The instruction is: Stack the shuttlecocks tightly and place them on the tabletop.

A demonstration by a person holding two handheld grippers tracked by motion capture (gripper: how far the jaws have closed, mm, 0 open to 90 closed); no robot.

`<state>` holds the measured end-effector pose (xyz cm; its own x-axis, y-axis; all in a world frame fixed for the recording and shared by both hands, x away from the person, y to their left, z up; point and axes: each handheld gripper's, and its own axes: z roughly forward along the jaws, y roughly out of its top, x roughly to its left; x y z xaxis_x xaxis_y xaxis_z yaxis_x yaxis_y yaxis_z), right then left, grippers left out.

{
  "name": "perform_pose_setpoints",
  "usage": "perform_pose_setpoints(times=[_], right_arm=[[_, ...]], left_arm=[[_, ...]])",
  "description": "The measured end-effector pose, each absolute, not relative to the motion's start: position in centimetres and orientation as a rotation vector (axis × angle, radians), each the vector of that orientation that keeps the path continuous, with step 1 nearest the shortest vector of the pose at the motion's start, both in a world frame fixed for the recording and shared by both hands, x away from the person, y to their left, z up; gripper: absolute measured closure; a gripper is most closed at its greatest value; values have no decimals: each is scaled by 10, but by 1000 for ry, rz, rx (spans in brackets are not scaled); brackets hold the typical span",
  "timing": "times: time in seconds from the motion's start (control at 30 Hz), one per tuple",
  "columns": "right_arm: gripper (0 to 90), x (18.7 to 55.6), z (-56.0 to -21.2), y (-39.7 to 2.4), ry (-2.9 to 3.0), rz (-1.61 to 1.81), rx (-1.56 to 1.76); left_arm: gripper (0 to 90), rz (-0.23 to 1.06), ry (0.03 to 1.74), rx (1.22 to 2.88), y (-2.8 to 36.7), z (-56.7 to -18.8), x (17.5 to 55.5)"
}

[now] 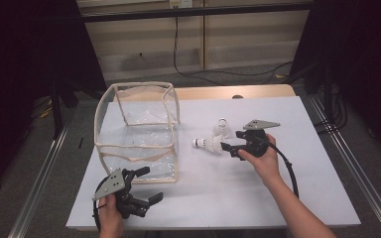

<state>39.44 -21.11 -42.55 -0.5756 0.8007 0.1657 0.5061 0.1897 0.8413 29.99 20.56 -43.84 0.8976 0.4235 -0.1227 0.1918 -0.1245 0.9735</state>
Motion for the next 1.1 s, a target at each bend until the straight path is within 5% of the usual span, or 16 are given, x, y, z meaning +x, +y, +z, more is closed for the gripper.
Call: perform_pose_setpoints(times=[1.1], right_arm=[[132,400,-422,-225,2065,1274,1253]], left_arm=[[27,209,468,1712,205,-439,300]])
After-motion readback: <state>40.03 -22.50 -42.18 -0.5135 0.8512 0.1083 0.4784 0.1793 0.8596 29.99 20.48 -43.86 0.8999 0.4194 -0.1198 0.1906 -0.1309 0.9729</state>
